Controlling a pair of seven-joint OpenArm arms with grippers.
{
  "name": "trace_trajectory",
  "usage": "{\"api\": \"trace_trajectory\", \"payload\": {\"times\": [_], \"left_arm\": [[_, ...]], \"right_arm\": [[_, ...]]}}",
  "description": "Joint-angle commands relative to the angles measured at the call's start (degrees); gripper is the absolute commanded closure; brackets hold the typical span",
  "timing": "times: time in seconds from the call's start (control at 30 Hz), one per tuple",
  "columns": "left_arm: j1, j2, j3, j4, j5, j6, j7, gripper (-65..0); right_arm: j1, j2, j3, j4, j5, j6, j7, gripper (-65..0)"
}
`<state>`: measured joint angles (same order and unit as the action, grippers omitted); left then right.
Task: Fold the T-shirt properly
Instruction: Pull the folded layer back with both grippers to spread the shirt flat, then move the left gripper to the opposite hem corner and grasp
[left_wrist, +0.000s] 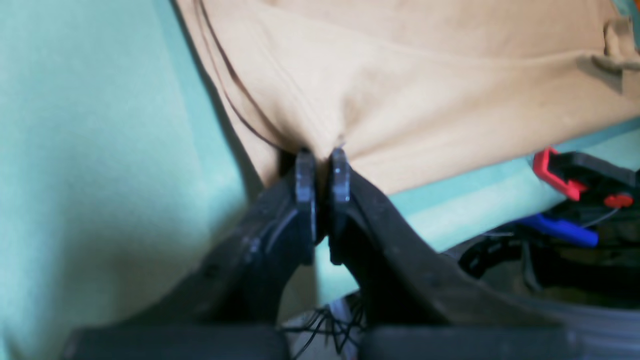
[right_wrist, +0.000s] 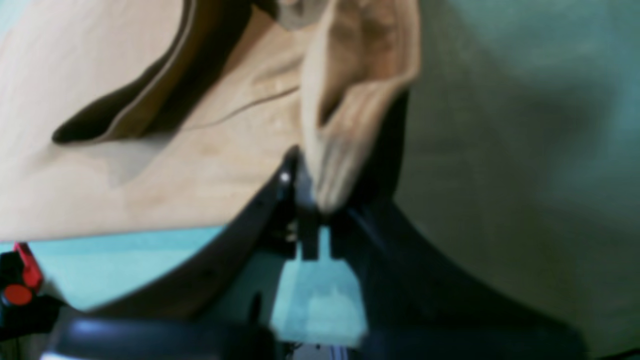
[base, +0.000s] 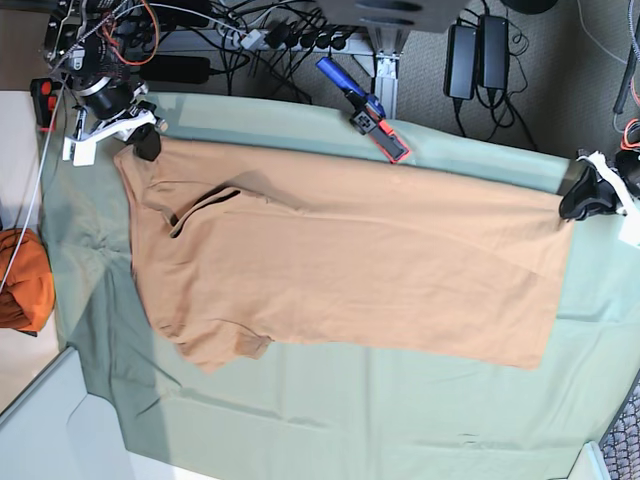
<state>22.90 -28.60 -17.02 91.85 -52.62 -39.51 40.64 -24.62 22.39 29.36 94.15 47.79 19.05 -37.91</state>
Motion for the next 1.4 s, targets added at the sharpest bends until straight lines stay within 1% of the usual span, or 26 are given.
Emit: {"api": "trace_trajectory", "payload": {"times": [0.0, 0.2, 0.37, 0.7, 0.73, 0.87, 0.9, 0.93, 0.97, 1.03, 1.07, 1.1, 1.13, 1.37], "left_arm": [[0.35, -1.29, -0.98, 1.49, -1.16, -0.49, -1.09, 0.0], [1.27, -2.29, -2.86, 3.23, -1.22, -0.49, -0.9, 0.0], [1.97, -3.69, -3.28, 3.23, -1.86, -0.49, -0.31, 0.0], [3.67, -3.8, -3.28, 3.23, -2.03, -0.49, -0.28, 0.0], [3.89, -3.8, -3.28, 3.23, -2.01, -0.49, -0.61, -1.8], [4.15, -3.8, -3.28, 3.21, -1.73, -0.49, -0.74, -22.0], [4.15, -3.8, -3.28, 3.21, -1.6, -0.49, -0.76, -26.2], [4.15, -3.8, -3.28, 3.21, -1.57, -0.49, -0.76, -29.3], [4.15, -3.8, -3.28, 3.21, -1.57, -0.49, -0.76, -31.0], [4.13, -3.82, -3.39, 3.21, -1.57, -0.49, -0.74, -31.8], [4.11, -3.82, -3.58, 3.21, -1.57, -0.49, -0.74, -31.8], [4.09, -3.82, -3.8, 3.21, -1.57, -0.49, -0.74, -31.8], [3.98, -3.85, -4.2, 3.23, -1.62, -0.49, -0.76, -31.8], [0.81, -4.31, -7.82, 3.23, -1.64, -0.49, -2.32, -31.8]], "right_arm": [[-0.02, 1.49, 0.79, 1.01, 0.5, 5.4, 0.68, 0.0], [-0.02, 2.69, 1.46, 1.01, 1.55, 5.4, -0.33, 0.0], [-0.42, 2.69, 2.58, 1.01, 2.4, 5.42, -1.6, 0.0], [-2.75, 2.67, 2.62, 1.01, 2.67, 5.42, -1.57, 0.0], [-2.73, 2.67, 2.62, 1.01, 2.27, 5.42, -1.53, 0.0], [-2.73, 2.67, 2.6, 0.98, -0.04, 5.42, -0.42, 0.0], [-2.73, 2.67, 2.6, 0.98, -0.63, 5.42, -0.07, 0.0], [-2.73, 2.64, 2.6, 0.98, -1.14, 5.42, 0.26, -2.0], [-2.73, 2.67, 2.6, 0.98, -1.55, 5.42, 0.66, -10.2], [-2.73, 2.67, 2.6, 0.98, -2.6, 5.4, 0.76, -27.9], [-2.73, 2.67, 2.6, 0.98, -2.86, 5.4, 0.76, -35.2], [-2.73, 2.67, 2.6, 0.98, -2.86, 5.4, 0.76, -39.8], [-2.71, 2.67, 2.6, 0.98, -2.84, 5.4, 0.76, -41.8], [-2.56, 2.62, 3.74, 1.01, -2.8, 5.4, 0.76, -41.8]]}}
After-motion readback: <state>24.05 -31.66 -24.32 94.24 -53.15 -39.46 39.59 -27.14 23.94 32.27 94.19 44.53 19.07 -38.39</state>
